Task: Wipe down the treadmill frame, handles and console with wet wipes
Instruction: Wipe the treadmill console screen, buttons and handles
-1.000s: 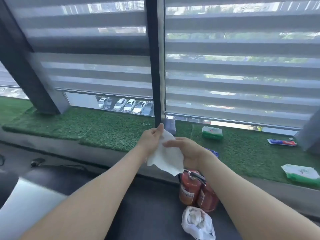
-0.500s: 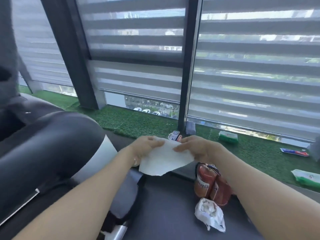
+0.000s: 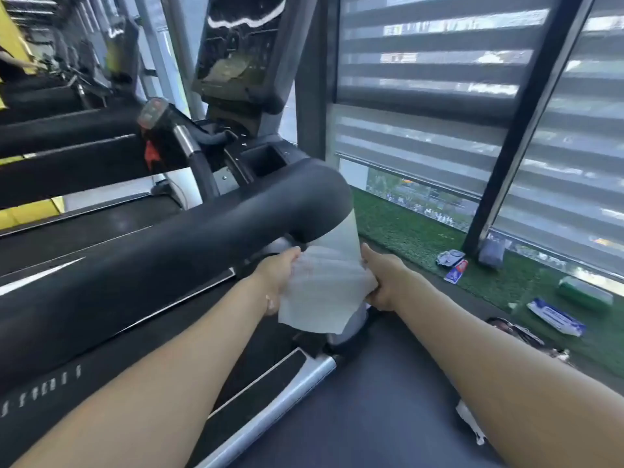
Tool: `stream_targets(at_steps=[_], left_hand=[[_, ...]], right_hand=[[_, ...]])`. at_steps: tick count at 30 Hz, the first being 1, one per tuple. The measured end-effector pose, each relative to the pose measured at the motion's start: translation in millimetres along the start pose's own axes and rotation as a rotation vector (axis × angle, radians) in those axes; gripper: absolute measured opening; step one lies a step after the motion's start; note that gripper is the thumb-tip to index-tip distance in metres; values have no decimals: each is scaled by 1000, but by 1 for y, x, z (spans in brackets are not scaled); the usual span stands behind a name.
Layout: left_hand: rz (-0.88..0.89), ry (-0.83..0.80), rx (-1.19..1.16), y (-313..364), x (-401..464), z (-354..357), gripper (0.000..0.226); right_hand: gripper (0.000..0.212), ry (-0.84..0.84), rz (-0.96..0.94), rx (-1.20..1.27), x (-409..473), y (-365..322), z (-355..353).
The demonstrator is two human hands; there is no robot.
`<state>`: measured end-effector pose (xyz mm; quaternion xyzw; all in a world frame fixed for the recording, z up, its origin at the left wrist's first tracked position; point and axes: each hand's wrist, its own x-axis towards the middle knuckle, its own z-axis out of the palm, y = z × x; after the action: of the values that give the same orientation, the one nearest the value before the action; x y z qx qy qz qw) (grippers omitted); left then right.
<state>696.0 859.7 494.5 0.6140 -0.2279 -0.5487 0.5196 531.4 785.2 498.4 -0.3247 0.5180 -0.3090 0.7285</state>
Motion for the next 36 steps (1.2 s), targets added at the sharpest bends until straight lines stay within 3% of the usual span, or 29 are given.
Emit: stream_targets(at_steps=[4,6,8,11,14,17,21,24,28,31,36], left_hand=[[35,147,-183,-1,-54,-84,16],[53,239,-243,-2,-85,-133,24],[61,309,-290,-1,-118,-177,34],[112,407,-334,-3,-183,-263,40],[153,431,-296,-8,-250,-347,34],[205,502,-266,-12,-309,-420,45],[268,688,-244,-21,-357,-500,17],[286,779,-258,-28,-374,-552,9],[294,876,-342,-32,-379,-620,23],[303,920,-374,-28,-377,-668,23],[284,1029,-364,-18,-378,-741,14]], right_hand=[[34,-285,126,-96,-58,34,71],[20,-457,129,-226,-83,57,112],[11,-576,69,-311,-99,81,152],[21,-686,-18,-427,-133,131,234],[21,-685,-72,-331,-171,181,319],[20,-698,-108,-230,-204,223,398],[15,-634,-116,-302,-243,274,487],[23,-533,-40,-304,-262,301,544],[28,-544,134,-303,-272,326,607],[28,-508,159,-371,-265,345,651],[19,-735,250,-450,-267,373,735]])
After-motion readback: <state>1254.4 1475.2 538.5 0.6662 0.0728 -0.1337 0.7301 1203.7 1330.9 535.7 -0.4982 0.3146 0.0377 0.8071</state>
